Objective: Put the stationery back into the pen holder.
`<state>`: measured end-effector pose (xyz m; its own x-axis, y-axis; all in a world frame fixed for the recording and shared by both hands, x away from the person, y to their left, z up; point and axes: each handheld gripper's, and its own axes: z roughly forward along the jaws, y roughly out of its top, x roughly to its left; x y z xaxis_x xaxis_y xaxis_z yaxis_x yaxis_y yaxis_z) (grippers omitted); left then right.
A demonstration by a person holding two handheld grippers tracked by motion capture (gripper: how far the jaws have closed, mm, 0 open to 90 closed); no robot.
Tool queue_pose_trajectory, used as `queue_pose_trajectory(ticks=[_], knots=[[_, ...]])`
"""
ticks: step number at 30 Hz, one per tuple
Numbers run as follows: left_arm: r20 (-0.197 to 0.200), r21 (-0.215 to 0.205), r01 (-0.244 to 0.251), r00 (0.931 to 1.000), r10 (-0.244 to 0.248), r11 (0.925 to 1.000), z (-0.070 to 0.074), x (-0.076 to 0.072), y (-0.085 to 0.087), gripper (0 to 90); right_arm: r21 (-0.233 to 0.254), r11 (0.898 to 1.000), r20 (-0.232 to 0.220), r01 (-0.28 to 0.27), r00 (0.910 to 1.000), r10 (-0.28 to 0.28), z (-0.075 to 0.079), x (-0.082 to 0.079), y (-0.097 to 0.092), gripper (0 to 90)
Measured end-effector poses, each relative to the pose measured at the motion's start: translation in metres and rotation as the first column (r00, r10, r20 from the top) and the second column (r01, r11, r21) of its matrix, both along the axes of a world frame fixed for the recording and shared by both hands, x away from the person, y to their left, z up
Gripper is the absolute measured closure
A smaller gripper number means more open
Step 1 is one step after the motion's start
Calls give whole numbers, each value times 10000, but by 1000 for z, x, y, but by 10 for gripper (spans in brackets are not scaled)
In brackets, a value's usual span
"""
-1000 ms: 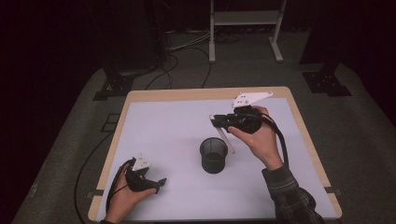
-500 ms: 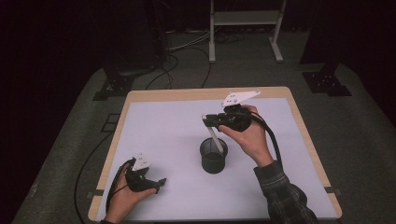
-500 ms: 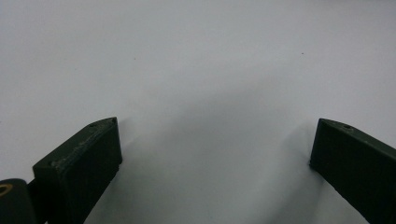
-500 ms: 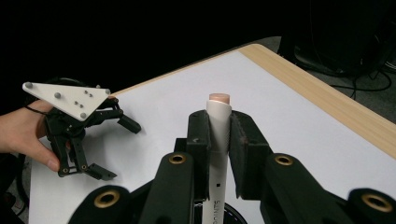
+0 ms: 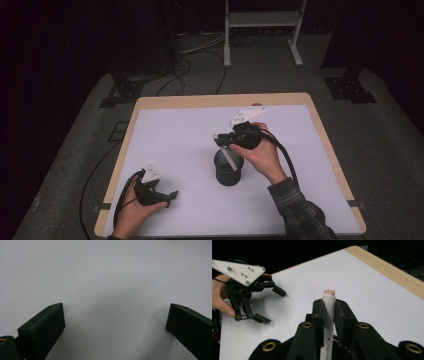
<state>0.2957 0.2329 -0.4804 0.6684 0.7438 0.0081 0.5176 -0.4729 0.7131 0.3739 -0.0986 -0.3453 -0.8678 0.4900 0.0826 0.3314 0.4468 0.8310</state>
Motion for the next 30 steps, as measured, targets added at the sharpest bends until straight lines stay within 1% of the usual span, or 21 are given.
queue_pose_trajectory(ticks=[1,3,4,5,6,7,8,9,11,12,14,18,21,24,26,27,28,30], knots=[[0,0,0,10000,0,10000,0,0,0,11,0,10000,0,0,10000,0,0,0,0,779],[1,1,0,10000,0,10000,0,0,0,11,-74,10000,-88,22,10000,-22,-5,0,0,779],[7,1,0,10000,0,10000,0,0,0,11,-114,9999,-113,-16,9999,15,-11,0,0,779],[7,1,0,10000,0,10000,0,0,0,11,-114,9999,-113,-16,9999,15,-11,0,0,779],[11,3,-1,10000,1,10000,0,0,0,11,-162,9999,-239,20,9997,-24,-16,1,0,779],[11,3,-1,10000,1,10000,0,0,0,11,-162,9999,-239,20,9997,-24,-16,1,0,779],[15,-24,-18,10000,18,10000,0,0,0,12,-221,9998,-304,18,9995,-25,-21,1,0,779],[15,-24,-18,10000,18,10000,0,0,0,11,-221,9998,-304,18,9995,-25,-21,1,0,779],[27,-4,-9,10000,9,10000,0,0,0,11,-284,9996,-393,19,9992,-30,-25,1,0,779],[24,-8,-10,10000,10,10000,0,0,0,11,-400,9992,-434,-21,9991,4,-29,0,1,779],[22,-7,-10,10000,10,10000,0,0,0,11,-494,9988,-466,-18,9989,-5,-31,-1,1,779],[23,-6,-10,10000,10,10000,0,0,0,11,-531,9986,-493,-46,9988,20,-35,-1,0,778],[24,-5,-9,10000,9,10000,0,0,0,11,-562,9984,-511,-55,9987,26,-35,-2,0,778],[25,-7,-11,10000,11,10000,0,0,0,11,-606,9982,-570,-31,9984,-4,-33,-2,-1,756],[28,-10,-15,10000,15,10000,0,0,0,11,-581,9983,-543,31,9985,-62,-30,-3,-5,700],[28,-10,-15,10000,15,10000,0,0,0,12,-581,9983,-543,31,9985,-62,-30,-3,-5,700],[17,-19,-16,10000,16,10000,0,0,0,11,-583,9982,-489,122,9987,-150,-27,-4,-9,673],[-4,-8,-10,10000,10,10000,0,0,0,11,-568,9982,-486,178,9986,-206,-26,-5,-12,656]])
